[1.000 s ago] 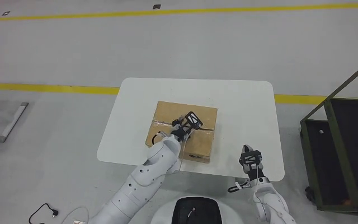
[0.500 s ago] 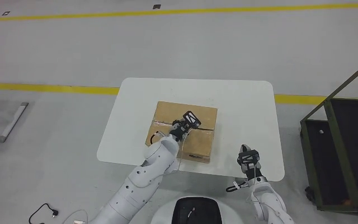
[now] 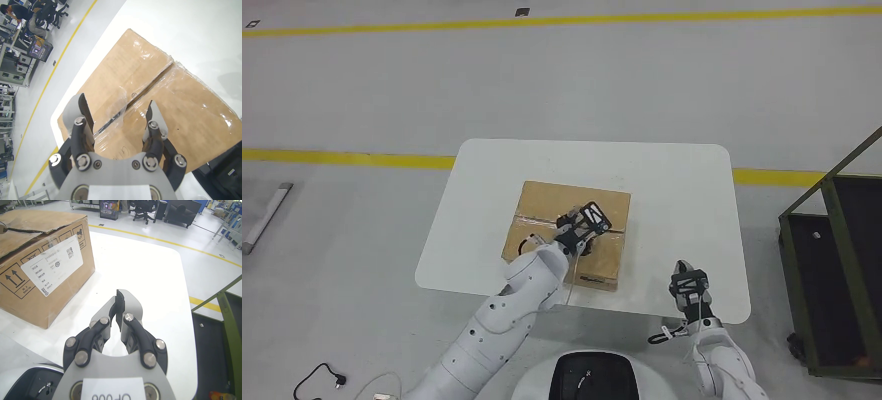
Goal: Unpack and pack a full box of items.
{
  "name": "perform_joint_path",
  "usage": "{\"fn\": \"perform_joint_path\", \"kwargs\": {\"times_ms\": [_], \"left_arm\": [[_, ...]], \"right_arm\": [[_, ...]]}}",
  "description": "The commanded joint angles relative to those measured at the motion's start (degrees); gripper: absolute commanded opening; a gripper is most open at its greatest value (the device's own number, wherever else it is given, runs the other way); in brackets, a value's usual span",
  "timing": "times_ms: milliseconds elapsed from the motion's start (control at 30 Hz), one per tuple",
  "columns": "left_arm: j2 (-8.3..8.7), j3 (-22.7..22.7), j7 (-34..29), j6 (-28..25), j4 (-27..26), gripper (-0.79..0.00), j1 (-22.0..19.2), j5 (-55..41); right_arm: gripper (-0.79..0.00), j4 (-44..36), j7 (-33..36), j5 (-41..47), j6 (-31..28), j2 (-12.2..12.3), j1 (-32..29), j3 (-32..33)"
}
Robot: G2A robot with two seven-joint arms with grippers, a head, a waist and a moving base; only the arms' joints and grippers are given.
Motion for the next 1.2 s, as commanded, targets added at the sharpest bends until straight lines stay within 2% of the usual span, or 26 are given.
{"fn": "perform_joint_path", "kwargs": {"times_ms": [0,133,267,433,800,1167], "left_arm": [[-0.29,0.2,-0.1,0.5,1.0,-0.114,-0.8,-0.4],[-0.86,0.8,-0.6,1.7,3.0,-0.175,-2.3,-0.3],[-1.17,1.3,-0.4,2.1,4.6,-0.397,-3.0,0.9],[-1.45,1.5,-0.5,2.0,5.7,-0.477,-3.3,1.6],[-1.72,1.4,-1.0,0.5,5.1,-0.437,-2.5,2.3],[-2.17,1.4,-0.5,0.8,7.2,-0.446,-3.0,3.5]], "right_arm": [[-0.785,-0.1,0.0,0.0,0.1,0.0,-0.1,0.2],[-0.785,-0.2,0.0,0.2,0.2,0.0,-0.3,0.5],[-0.785,-0.1,0.1,0.4,0.2,0.0,-0.3,0.6],[-0.785,0.0,0.0,0.6,0.2,0.0,-0.2,0.7],[-0.785,0.5,-0.1,0.6,0.1,-0.1,0.2,0.5],[-0.785,0.4,-0.3,0.6,0.1,-0.1,-0.4,0.8]]}}
